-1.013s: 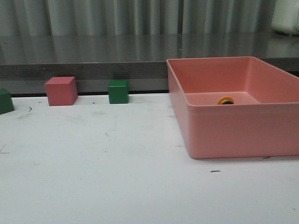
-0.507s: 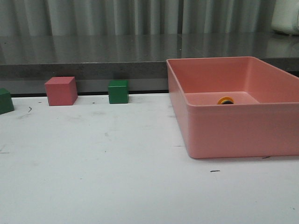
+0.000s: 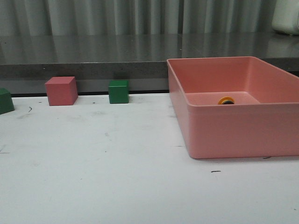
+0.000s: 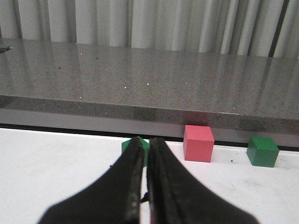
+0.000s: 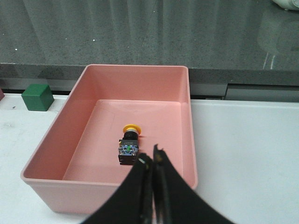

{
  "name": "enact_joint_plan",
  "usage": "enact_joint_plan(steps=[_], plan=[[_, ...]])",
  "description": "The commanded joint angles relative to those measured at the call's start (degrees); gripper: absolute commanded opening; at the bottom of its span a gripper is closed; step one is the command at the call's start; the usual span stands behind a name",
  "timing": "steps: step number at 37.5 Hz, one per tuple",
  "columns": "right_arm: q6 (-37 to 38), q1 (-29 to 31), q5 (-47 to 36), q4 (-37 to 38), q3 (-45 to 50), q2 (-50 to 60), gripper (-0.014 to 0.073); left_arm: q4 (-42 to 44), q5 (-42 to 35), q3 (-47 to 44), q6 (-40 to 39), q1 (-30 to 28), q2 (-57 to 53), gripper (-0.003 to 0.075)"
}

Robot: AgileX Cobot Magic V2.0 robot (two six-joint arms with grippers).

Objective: Place and stand button with both arms

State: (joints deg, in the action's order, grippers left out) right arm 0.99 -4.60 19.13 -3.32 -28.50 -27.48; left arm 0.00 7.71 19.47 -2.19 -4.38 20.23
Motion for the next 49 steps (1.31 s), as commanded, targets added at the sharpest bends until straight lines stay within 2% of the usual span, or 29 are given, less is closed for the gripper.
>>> enact_joint_plan(steps=[1, 4, 6, 8, 9, 14, 18, 29, 38, 43, 49], plan=[[-0.65, 0.27, -3.99, -0.21, -2.15, -0.63, 0.0214, -0.41, -5.05, 2.15, -0.07, -0.05, 0.81, 0.0217], [-0.65, 0.27, -3.99, -0.21, -2.15, -0.63, 0.0379, -0.41, -5.05, 2.15, -0.07, -0.05, 0.81, 0.0419], [-0.65, 0.27, -4.06, -0.21, -2.15, -0.63, 0.0531, -0.41, -5.05, 2.15, -0.07, -0.05, 0.81, 0.0585], [-0.65, 0.27, -4.24, -0.27, -2.15, -0.63, 0.0610, -0.41, -5.05, 2.15, -0.07, -0.05, 0.81, 0.0683], [-0.65, 0.27, -4.37, -0.34, -2.15, -0.63, 0.0644, -0.41, -5.05, 2.15, -0.07, -0.05, 0.81, 0.0705], [-0.65, 0.27, -6.95, -1.99, -2.15, -4.04, 0.0661, -0.41, -5.87, 2.15, -0.07, -0.05, 0.81, 0.0662], [-0.65, 0.27, -9.91, -4.67, -4.09, -11.44, 0.0661, -0.41, -5.87, 2.15, -0.07, -0.05, 0.81, 0.0638], [-0.65, -2.19, -7.87, -4.83, -17.54, -34.36, 0.0661, -0.41, -5.87, 2.15, -0.07, -0.05, 0.81, 0.0617], [-0.65, -10.21, 1.98, -4.77, -31.20, -49.50, 0.0661, -0.41, -5.87, 2.15, -0.07, -0.05, 0.81, 0.0617], [-0.06, -10.52, 10.09, -4.77, -39.13, -56.96, 0.0661, -0.41, -5.87, 2.15, -0.07, -0.05, 0.81, 0.0617], [6.32, -9.50, 16.56, -0.83, -47.29, -64.76, 0.0661, -0.41, -5.87, 2.15, -0.07, -0.05, 0.81, 0.0617]])
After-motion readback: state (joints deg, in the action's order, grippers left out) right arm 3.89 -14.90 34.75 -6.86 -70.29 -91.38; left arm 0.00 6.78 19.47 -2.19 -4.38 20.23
